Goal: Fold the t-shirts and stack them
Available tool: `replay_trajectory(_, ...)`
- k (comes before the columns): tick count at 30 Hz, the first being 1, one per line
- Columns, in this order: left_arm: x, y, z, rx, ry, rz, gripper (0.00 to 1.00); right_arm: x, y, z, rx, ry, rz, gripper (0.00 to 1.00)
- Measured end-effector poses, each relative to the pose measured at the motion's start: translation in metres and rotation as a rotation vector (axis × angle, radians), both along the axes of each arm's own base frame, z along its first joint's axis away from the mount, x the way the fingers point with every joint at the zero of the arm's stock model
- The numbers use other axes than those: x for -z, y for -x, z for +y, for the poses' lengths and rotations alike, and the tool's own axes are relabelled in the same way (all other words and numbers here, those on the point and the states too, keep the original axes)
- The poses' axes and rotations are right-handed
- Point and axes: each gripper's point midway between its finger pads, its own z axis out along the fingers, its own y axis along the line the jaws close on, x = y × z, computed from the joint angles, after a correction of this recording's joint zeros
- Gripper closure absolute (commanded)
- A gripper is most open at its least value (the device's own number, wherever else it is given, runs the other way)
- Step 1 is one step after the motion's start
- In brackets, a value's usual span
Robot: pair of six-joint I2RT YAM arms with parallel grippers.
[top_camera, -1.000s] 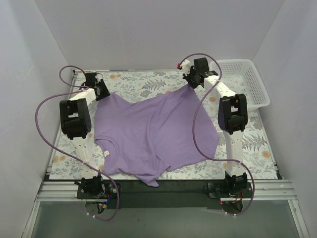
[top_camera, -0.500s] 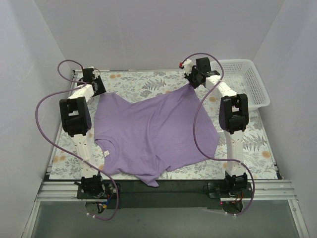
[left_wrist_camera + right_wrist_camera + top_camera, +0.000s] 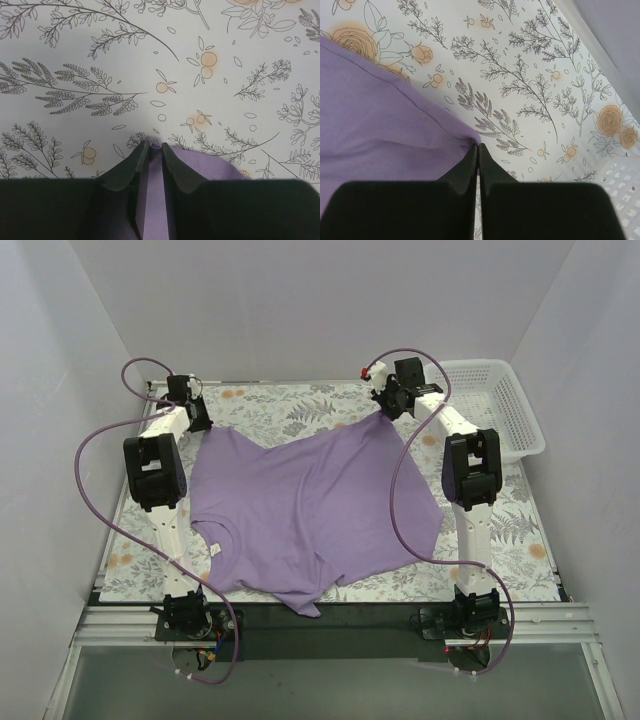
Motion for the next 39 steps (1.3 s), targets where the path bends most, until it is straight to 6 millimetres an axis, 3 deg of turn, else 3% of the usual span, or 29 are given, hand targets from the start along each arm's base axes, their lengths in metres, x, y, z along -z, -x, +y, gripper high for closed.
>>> replay_trajectory(3, 0.0, 0.001, -0.001, 0.005, 0.008, 0.003, 0.99, -0.002, 0.0, 0.001, -0.002, -0.003, -0.002, 0.99)
replay_trajectory(10, -0.004, 0.008, -0.013, 0.025, 0.069, 0.012, 1.0, -0.025, 0.01, 0.003, -0.023, -0.025, -0.011, 0.99)
replay_trajectory(14, -0.038, 0.031, -0.027, 0.027, 0.137, -0.028, 1.0, -0.059, 0.039, 0.005, -0.061, -0.06, -0.015, 0.99)
replay_trajectory(15, -0.056, 0.039, -0.032, 0.029, 0.157, -0.056, 1.0, -0.072, 0.048, 0.005, -0.072, -0.068, -0.023, 0.99)
replay_trajectory(17, -0.111, 0.055, -0.041, 0.035, 0.195, -0.172, 1.0, -0.101, 0.064, 0.003, -0.092, -0.077, -0.057, 0.99)
replay_trajectory(19, -0.178, 0.075, -0.05, 0.053, 0.222, -0.321, 1.0, -0.141, 0.081, 0.0, -0.111, -0.078, -0.121, 0.99)
replay_trajectory(21, -0.264, 0.102, -0.059, 0.076, 0.242, -0.536, 1.0, -0.191, 0.096, -0.004, -0.129, -0.078, -0.224, 0.99)
replay_trajectory(24, -0.383, 0.167, -0.074, 0.124, 0.259, -0.862, 1.0, -0.27, 0.126, -0.017, -0.133, -0.075, -0.397, 0.99)
replay_trajectory(27, -0.476, 0.244, -0.086, 0.168, 0.27, -1.14, 1.0, -0.357, 0.158, -0.034, -0.112, -0.086, -0.588, 0.99)
replay_trajectory(30, -0.543, 0.315, -0.094, 0.201, 0.273, -1.358, 1.0, -0.453, 0.204, -0.055, -0.066, -0.111, -0.813, 0.99)
replay_trajectory(34, -0.616, 0.388, -0.099, 0.22, 0.26, -1.576, 1.0, -0.555, 0.282, -0.083, -0.01, -0.152, -1.086, 0.99)
replay_trajectory(36, -0.648, 0.42, -0.1, 0.223, 0.254, -1.674, 1.0, -0.593, 0.322, -0.095, 0.014, -0.174, -1.208, 0.99)
replay_trajectory(39, -0.683, 0.465, -0.101, 0.226, 0.251, -1.792, 1.0, -0.634, 0.376, -0.115, 0.064, -0.191, -1.361, 0.99)
